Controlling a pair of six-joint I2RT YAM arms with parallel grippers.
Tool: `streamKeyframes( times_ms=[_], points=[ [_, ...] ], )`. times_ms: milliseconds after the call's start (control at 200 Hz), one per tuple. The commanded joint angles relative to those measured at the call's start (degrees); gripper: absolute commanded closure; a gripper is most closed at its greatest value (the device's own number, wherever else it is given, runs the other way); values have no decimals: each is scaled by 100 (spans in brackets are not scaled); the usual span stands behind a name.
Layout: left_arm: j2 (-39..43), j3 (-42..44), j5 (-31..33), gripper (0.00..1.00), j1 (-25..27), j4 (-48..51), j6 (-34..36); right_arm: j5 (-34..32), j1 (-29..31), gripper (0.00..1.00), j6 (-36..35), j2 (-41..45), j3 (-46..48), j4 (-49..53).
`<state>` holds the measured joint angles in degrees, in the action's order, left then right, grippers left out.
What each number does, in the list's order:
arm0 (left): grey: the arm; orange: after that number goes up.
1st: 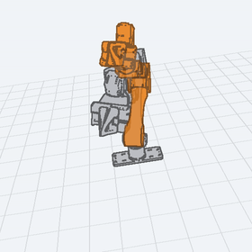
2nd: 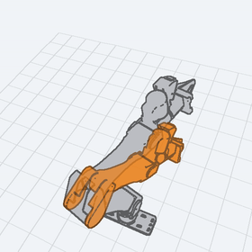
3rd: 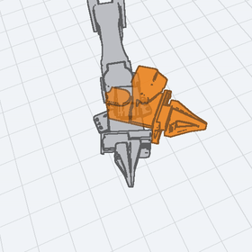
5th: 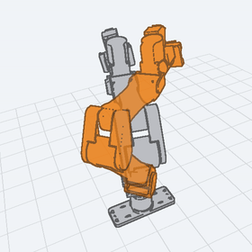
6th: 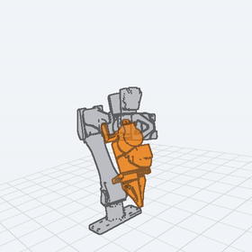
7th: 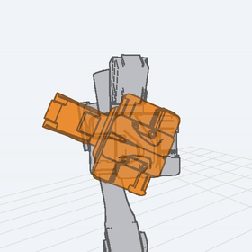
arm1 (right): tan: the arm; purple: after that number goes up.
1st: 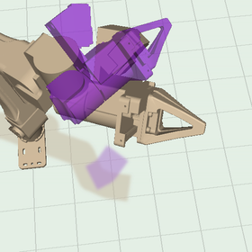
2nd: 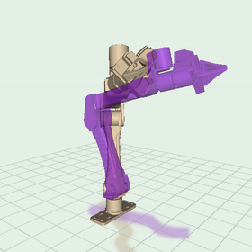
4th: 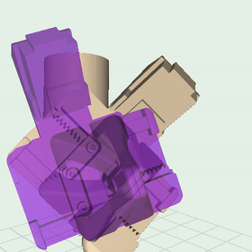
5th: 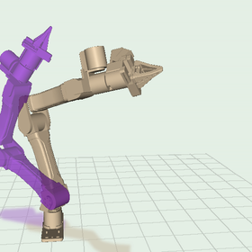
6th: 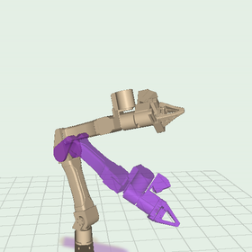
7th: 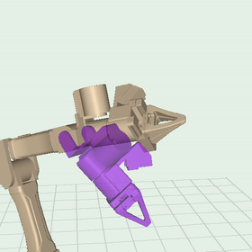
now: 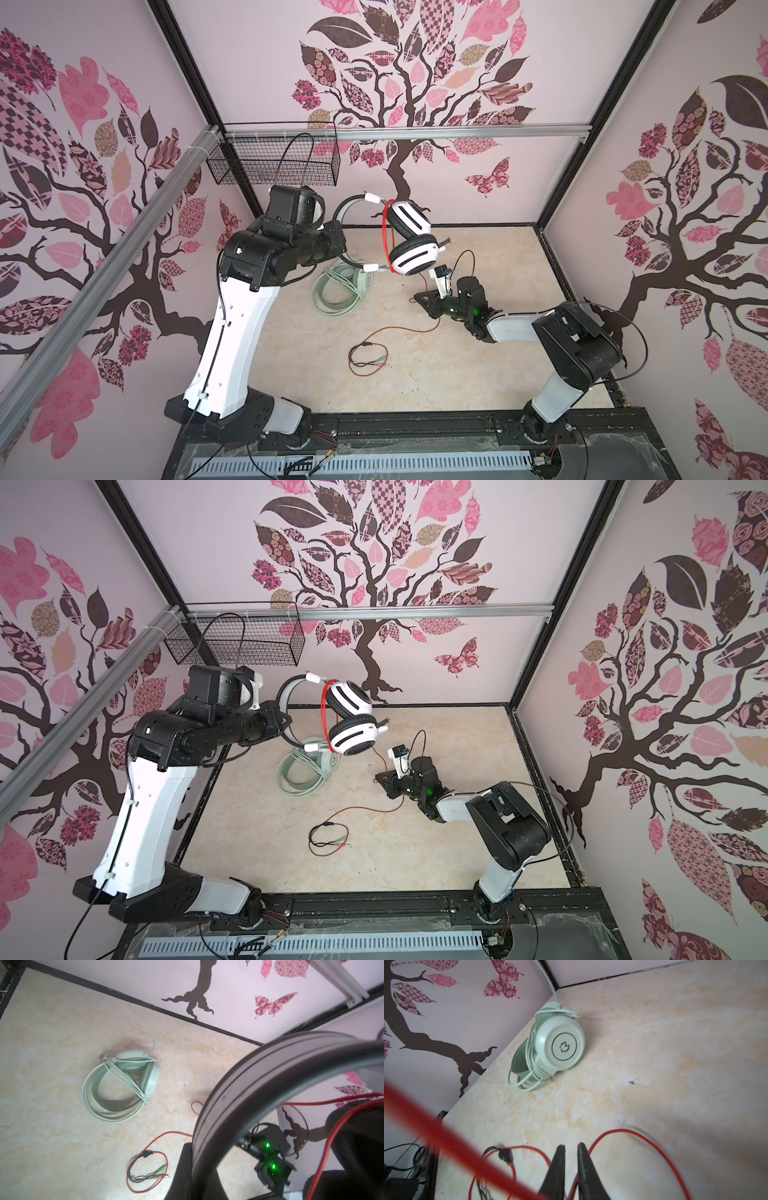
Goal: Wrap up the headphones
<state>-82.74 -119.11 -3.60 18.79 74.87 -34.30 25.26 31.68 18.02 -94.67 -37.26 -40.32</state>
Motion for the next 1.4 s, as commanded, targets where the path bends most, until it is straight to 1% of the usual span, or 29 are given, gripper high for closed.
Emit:
streamKeyframes(
  times_ms=[0,135,220,355,485,555,630,715,740,755,795,815,850,885,905,940,970,990,1010,1040,1065,1080,1175,1230,1310,1395],
  points=[
    [-101,-12,-497,100,-269,-768,-769,-116,450,86,84,725,-93,899],
    [-337,127,-686,100,-493,-920,-1217,-438,1096,85,-53,1204,-260,1974],
    [-440,213,-459,100,-504,-945,-1232,-848,1465,86,-227,1602,-380,2624],
    [-502,282,349,100,-508,-772,-927,-1393,1757,86,-491,2329,-688,3779],
    [-482,406,1606,100,-516,-590,-555,-1809,1765,86,-795,2956,-1095,4876],
    [-422,581,2133,100,-510,-670,-447,-1847,1763,86,-919,3195,-1361,5363],
    [-358,747,2391,100,-514,-797,-411,-1679,1767,86,-958,3381,-1616,5746],
    [-371,749,2307,100,-515,-860,-423,-1560,1764,84,-978,3576,-1677,5921],
    [-374,742,2275,100,-518,-856,-440,-1637,1764,82,-995,3630,-1622,5911],
    [-368,728,2247,100,-517,-852,-449,-1717,1769,79,-1008,3658,-1565,5877],
    [-366,690,2188,100,-518,-852,-470,-1989,1765,61,-1046,3687,-1375,5737],
    [-361,667,2155,100,-512,-844,-475,-2131,1758,56,-1067,3673,-1273,5649],
    [-342,617,2120,100,-516,-828,-496,-2224,1692,51,-1089,3577,-1094,5425],
    [-307,580,2076,100,-516,-820,-512,-1977,1439,46,-959,3387,-923,5105],
    [-282,561,2059,100,-516,-816,-516,-1587,1181,45,-776,3216,-847,4897],
    [-228,540,2024,100,-512,-828,-516,-634,628,42,-356,2839,-774,4491],
    [-181,535,1991,100,-516,-838,-516,48,288,37,-34,2432,-792,4161],
    [-141,529,1974,100,-516,-842,-516,290,177,33,96,2151,-868,4019],
    [-109,529,1956,100,-510,-845,-516,361,155,27,95,1874,-1011,3969],
    [-68,529,1932,100,-516,-854,-521,309,154,19,-39,1442,-1288,4045],
    [-32,537,1911,100,-521,-851,-520,255,155,4,-151,1118,-1513,4110],
    [-19,530,1888,100,-513,-847,-531,218,159,1,-205,929,-1645,4145],
    [32,471,1747,100,-509,-807,-533,-198,156,0,-659,-91,-2405,4364],
    [56,436,1689,100,-511,-772,-543,-626,154,0,-855,-560,-2838,4569],
    [100,429,1636,100,-515,-770,-509,-1080,156,0,-1055,-1024,-3192,4598],
    [142,444,1597,100,-514,-770,-481,-1621,154,1,-1208,-1302,-3514,4635]
  ],
)
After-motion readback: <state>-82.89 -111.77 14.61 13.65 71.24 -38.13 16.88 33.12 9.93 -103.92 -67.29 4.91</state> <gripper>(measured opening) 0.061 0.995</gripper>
